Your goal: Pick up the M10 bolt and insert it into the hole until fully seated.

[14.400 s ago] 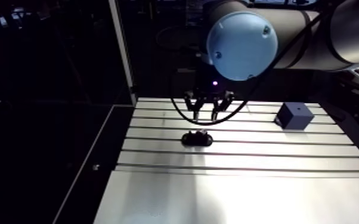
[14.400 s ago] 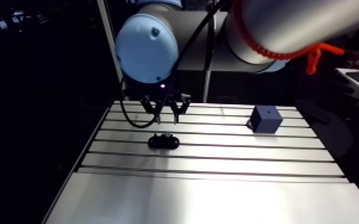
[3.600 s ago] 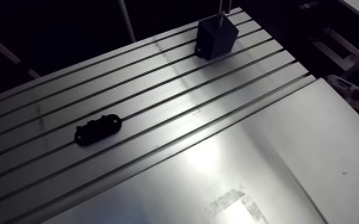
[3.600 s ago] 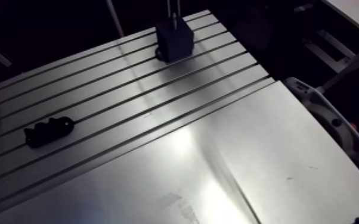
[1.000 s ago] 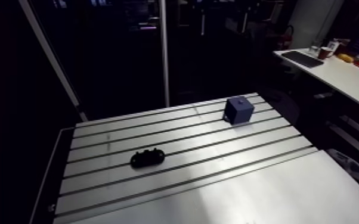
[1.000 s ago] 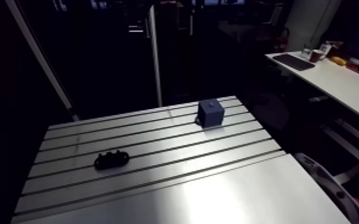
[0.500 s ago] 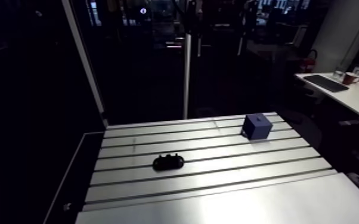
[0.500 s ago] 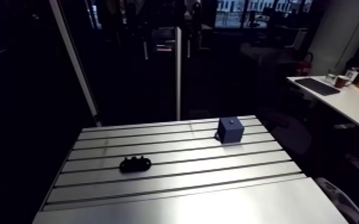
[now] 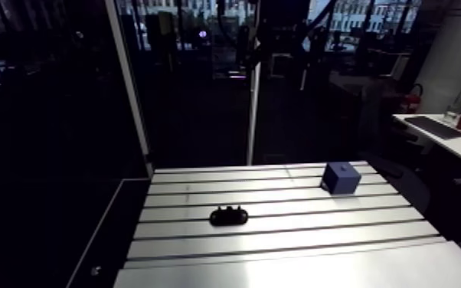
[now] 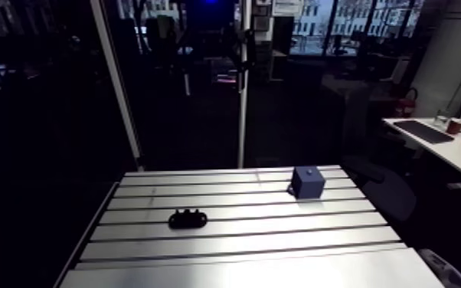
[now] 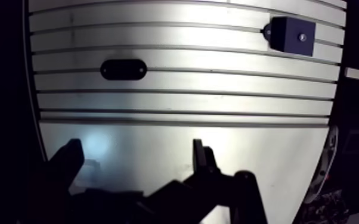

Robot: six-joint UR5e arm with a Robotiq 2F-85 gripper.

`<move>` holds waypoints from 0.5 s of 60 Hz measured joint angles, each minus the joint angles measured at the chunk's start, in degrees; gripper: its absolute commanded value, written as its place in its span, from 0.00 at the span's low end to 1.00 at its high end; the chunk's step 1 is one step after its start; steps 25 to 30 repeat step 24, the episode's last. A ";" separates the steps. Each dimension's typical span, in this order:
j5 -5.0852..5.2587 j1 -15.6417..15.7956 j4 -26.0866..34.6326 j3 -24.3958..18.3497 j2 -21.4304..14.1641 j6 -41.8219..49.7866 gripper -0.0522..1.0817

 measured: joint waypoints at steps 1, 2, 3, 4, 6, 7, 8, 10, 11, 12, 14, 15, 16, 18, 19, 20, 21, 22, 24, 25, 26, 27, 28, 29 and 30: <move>0.00 0.00 0.11 -0.18 0.05 0.00 0.05; 0.00 0.00 0.22 -0.38 0.11 -0.02 0.05; -0.01 0.01 0.35 -0.57 0.18 -0.02 0.05; 0.00 0.00 0.47 -0.77 0.26 -0.03 0.05; 0.00 0.00 0.73 -1.13 0.40 -0.04 0.05; 0.00 0.01 0.86 -1.31 0.47 -0.05 0.05; 0.00 0.01 0.98 -1.47 0.54 -0.05 0.05; 0.01 0.01 1.33 -1.89 0.72 -0.06 0.05; 0.02 0.02 1.43 -2.00 0.77 -0.07 0.05; 0.02 0.02 1.53 -2.11 0.82 -0.07 0.05; 0.03 0.02 1.72 -2.30 0.92 -0.07 0.05; 0.03 0.02 1.79 -2.39 0.96 -0.08 0.05; 0.03 0.02 1.88 -2.47 0.99 -0.08 0.05; 0.05 0.02 1.99 -2.60 1.05 -0.08 0.05; 0.06 0.02 2.07 -2.66 1.08 -0.09 0.05; 0.06 0.02 2.11 -2.71 1.11 -0.09 0.05; 0.07 0.02 2.15 -2.75 1.14 -0.09 0.05; 0.08 0.02 2.19 -2.79 1.16 -0.09 0.05; 0.08 0.02 2.27 -2.84 1.20 -0.10 0.05; 0.08 0.02 2.27 -2.84 1.20 -0.10 0.05; 0.08 0.02 2.27 -2.84 1.20 -0.10 0.05; 0.08 0.02 2.27 -2.84 1.20 -0.10 0.05; 0.08 0.02 2.27 -2.84 1.20 -0.10 0.05; 0.08 0.02 2.27 -2.84 1.20 -0.10 0.05; 0.08 0.02 2.27 -2.84 1.20 -0.10 0.05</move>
